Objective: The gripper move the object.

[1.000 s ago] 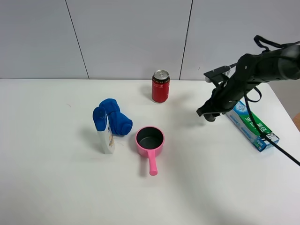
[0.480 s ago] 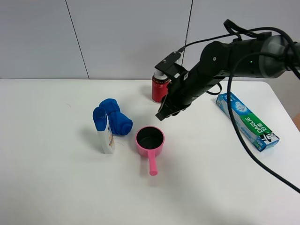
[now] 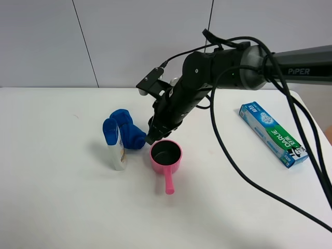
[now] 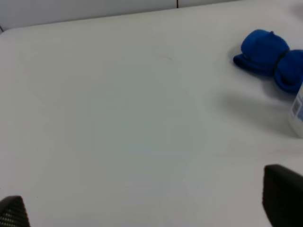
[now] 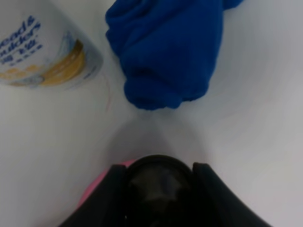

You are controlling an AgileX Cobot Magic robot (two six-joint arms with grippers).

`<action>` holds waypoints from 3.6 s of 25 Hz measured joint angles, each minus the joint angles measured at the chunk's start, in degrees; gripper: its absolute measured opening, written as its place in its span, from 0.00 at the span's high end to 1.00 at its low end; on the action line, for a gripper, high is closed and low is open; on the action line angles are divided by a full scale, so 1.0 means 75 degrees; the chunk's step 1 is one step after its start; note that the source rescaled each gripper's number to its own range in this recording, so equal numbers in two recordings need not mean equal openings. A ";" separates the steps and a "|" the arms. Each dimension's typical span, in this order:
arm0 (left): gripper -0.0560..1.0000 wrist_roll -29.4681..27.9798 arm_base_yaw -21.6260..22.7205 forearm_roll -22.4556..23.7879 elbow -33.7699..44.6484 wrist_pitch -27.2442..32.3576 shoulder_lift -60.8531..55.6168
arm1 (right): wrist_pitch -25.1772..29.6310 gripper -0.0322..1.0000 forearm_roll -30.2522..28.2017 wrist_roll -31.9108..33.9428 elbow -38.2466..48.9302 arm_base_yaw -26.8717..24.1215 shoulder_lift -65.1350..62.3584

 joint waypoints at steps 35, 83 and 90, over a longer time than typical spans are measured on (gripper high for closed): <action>0.00 0.0000 0.0000 0.0000 0.0000 0.0000 0.0000 | -0.0561 0.25 -0.1493 0.0145 -0.0025 0.0091 -0.0589; 0.00 0.0000 0.0000 0.0000 0.0000 0.0000 0.0000 | 0.1580 0.25 -0.1805 0.3120 0.6662 -0.6084 -1.4924; 0.00 0.0000 0.0000 0.0000 0.0000 0.0000 0.0000 | 0.3313 0.25 -0.1292 0.3072 0.6414 -0.5850 -1.4969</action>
